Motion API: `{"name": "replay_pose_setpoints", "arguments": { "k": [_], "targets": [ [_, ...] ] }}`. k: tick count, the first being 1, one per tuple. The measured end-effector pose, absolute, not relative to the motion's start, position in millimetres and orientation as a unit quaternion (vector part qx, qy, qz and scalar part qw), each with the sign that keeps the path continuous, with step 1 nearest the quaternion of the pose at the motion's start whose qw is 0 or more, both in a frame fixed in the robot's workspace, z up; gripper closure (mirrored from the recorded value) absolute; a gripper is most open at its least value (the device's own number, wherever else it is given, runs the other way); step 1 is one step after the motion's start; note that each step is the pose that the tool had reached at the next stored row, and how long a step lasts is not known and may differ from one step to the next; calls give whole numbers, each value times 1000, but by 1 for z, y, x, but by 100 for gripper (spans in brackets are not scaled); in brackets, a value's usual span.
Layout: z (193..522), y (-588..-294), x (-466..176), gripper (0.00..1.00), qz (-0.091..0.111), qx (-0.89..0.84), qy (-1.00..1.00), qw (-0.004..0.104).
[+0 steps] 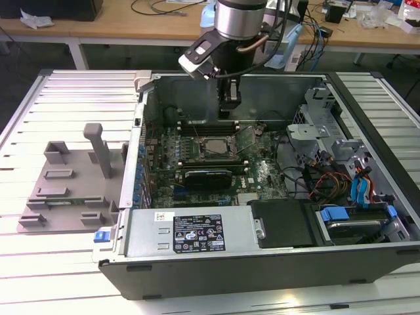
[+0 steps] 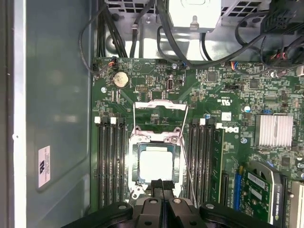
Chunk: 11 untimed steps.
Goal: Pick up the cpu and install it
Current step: 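Place the cpu into insertion slot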
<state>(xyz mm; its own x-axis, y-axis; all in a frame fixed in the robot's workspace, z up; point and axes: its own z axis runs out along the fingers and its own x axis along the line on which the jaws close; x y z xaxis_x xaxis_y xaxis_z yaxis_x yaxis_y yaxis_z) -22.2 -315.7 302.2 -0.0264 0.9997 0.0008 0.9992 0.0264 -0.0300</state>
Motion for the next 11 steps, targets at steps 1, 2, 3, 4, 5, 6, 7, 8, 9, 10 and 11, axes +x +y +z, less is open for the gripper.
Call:
{"name": "replay_pose_setpoints", "arguments": {
  "k": [1, 2, 3, 4, 5, 6, 7, 8, 9, 10, 11],
  "targets": [
    [304, -316, -22, 89, 11, -698, -716, 11],
    [306, -316, -22, 89, 11, -698, -716, 10],
    [308, -316, -22, 89, 11, -698, -716, 10],
    [310, -316, -22, 89, 11, -698, -716, 10],
    [313, -316, -22, 89, 11, -698, -716, 10],
    [317, -316, -22, 89, 11, -698, -716, 10],
    [317, -316, -22, 89, 11, -698, -716, 10],
    [317, -316, -22, 89, 11, -698, -716, 10],
    [317, -316, -22, 89, 11, -698, -716, 10],
    [318, -316, -22, 89, 12, -698, -716, 10],
    [318, -316, -22, 89, 11, -698, -716, 10]
  ]
}}
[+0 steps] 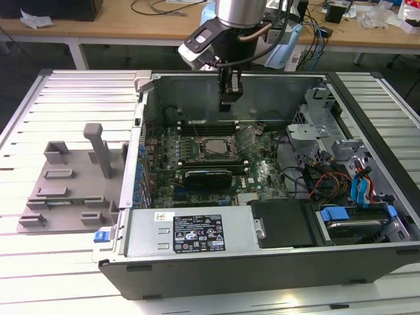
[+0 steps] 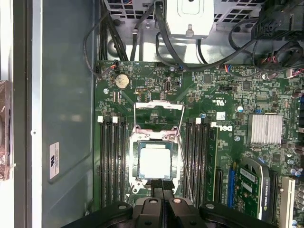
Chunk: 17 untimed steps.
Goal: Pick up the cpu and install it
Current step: 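Place the cpu into insertion slot, then close the cpu cover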
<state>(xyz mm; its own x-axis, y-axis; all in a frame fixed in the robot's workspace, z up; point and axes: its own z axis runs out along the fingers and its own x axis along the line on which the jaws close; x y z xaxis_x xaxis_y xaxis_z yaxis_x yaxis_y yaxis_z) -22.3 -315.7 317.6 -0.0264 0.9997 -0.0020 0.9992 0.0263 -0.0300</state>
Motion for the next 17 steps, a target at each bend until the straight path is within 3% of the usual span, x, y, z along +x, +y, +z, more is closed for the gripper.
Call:
{"name": "replay_pose_setpoints", "arguments": {
  "k": [17],
  "targets": [
    [318, -316, 8, 89, 12, -698, -716, 10]
  ]
}}
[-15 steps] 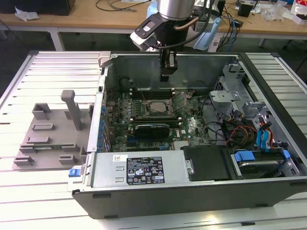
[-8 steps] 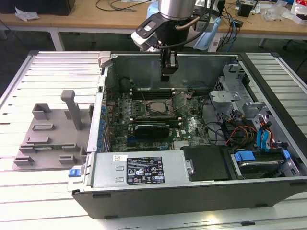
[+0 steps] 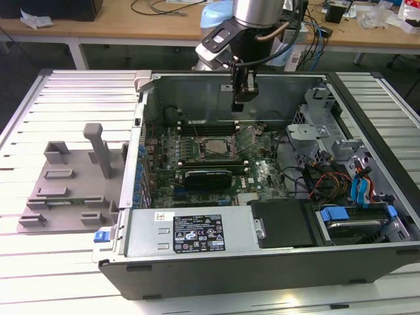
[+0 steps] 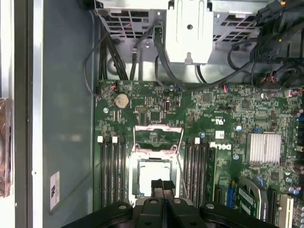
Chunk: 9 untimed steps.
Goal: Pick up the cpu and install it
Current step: 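Close the cpu cover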
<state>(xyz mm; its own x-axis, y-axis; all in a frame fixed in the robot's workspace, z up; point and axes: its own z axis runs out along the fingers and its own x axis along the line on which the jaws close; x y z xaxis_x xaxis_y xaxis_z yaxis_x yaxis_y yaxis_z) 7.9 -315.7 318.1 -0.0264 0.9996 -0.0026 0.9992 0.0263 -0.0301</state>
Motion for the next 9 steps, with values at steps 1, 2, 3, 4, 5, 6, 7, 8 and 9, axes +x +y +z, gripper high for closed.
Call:
{"name": "replay_pose_setpoints", "arguments": {
  "k": [1, 2, 3, 4, 5, 6, 7, 8, 9],
  "targets": [
    [318, -316, 13, 89, 12, -698, -716, 10],
    [318, -316, 17, 89, 12, -698, -716, 9],
    [318, -316, 21, 89, 12, -698, -716, 9],
    [317, -316, 25, 89, 12, -698, -716, 9],
    [317, -316, 32, 89, 12, -698, -716, 9],
    [316, -316, 36, 89, 12, -698, -716, 9],
    [315, -316, 46, 89, 12, -698, -716, 10],
    [314, -316, 50, 89, 12, -698, -716, 10],
    [312, -316, 53, 89, 12, -698, -716, 10]
  ]
}}
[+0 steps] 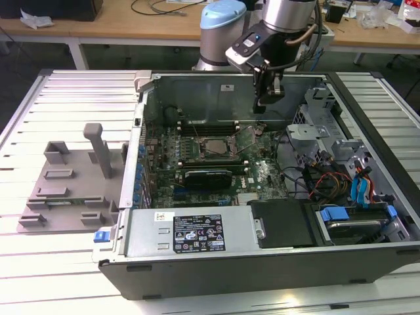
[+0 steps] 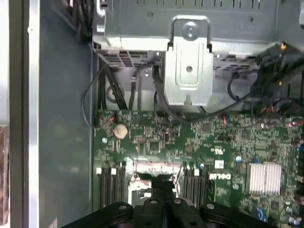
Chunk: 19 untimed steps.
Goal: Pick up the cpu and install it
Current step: 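Close the cpu cover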
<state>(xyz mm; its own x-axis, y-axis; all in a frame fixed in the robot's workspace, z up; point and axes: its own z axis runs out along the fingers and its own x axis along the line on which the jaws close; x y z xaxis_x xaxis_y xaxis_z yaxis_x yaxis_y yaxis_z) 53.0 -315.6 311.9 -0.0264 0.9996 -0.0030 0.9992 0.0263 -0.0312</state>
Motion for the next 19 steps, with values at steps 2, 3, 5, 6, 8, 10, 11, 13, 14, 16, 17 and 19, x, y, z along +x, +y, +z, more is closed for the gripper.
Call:
{"name": "replay_pose_setpoints", "arguments": {
  "k": [2, 3, 5, 6, 8, 10, 11, 13, 14, 16, 17, 19],
  "targets": [
    [308, -316, 56, 89, 12, -698, -716, 10],
    [306, -316, 57, 89, 13, -698, -716, 10],
    [300, -316, 60, 89, 13, -698, -716, 10],
    [299, -316, 61, 89, 13, -698, -716, 10],
    [294, -316, 64, 89, 13, -698, -716, 10],
    [288, -316, 69, 89, 13, -698, -716, 10],
    [287, -316, 70, 89, 13, -698, -716, 10],
    [285, -316, 72, 89, 13, -698, -716, 10],
    [283, -316, 74, 89, 13, -698, -716, 10],
    [281, -316, 76, 89, 13, -698, -716, 10],
    [280, -316, 77, 89, 13, -698, -716, 10],
    [278, -316, 78, 89, 13, -698, -716, 10]
  ]
}}
